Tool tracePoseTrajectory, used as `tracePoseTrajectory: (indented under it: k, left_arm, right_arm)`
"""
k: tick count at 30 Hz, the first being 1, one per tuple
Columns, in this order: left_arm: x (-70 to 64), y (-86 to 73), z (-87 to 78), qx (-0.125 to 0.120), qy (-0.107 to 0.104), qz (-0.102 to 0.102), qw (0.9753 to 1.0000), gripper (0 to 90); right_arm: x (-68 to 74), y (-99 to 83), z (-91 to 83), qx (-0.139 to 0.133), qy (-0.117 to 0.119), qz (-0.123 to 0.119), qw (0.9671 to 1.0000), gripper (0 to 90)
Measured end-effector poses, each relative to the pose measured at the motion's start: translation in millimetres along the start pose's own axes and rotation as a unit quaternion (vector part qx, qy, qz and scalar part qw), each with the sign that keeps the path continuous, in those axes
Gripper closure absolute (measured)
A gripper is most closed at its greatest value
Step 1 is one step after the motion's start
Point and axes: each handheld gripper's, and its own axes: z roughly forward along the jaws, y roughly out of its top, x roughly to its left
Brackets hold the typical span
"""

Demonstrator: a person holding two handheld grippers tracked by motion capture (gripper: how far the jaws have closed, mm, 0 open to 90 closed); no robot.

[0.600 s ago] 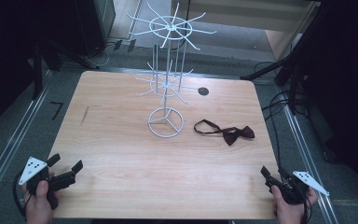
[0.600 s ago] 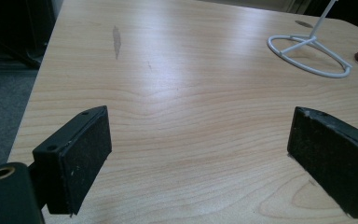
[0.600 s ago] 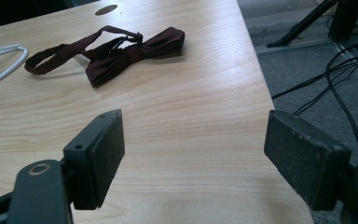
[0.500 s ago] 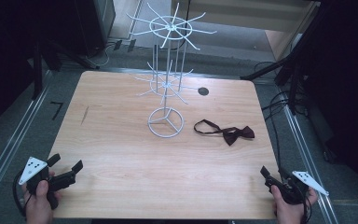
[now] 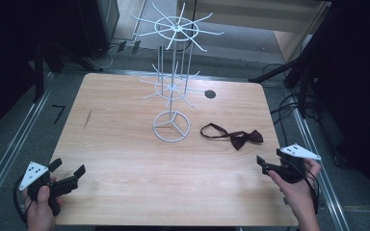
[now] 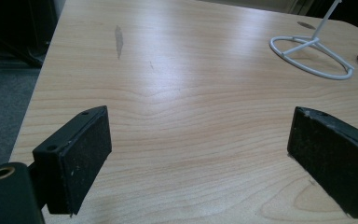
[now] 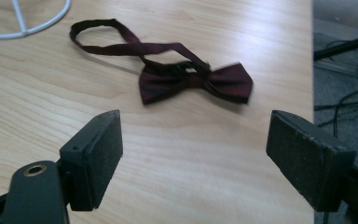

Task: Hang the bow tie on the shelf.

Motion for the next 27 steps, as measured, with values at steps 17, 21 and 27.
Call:
tracePoseTrajectory:
  k: [17, 21, 27]
  left_arm:
    - [-0.3, -0.2, -0.4, -0.002, 0.0, 0.001, 1.0, 6.8]
    - [-0.3, -0.2, -0.5, -0.002, 0.001, 0.001, 1.0, 6.8]
    - [-0.1, -0.2, -0.4, -0.002, -0.001, 0.001, 1.0, 6.8]
  right_arm:
    - [17.3, 64.8, 42.2, 0.126, 0.048, -0.13, 0.9822, 20.0]
    - [20.9, 73.1, 47.8, 0.146, 0.049, -0.155, 0.9759, 22.0]
    - [29.4, 88.2, 60.8, 0.191, 0.063, -0.202, 0.9585, 22.5]
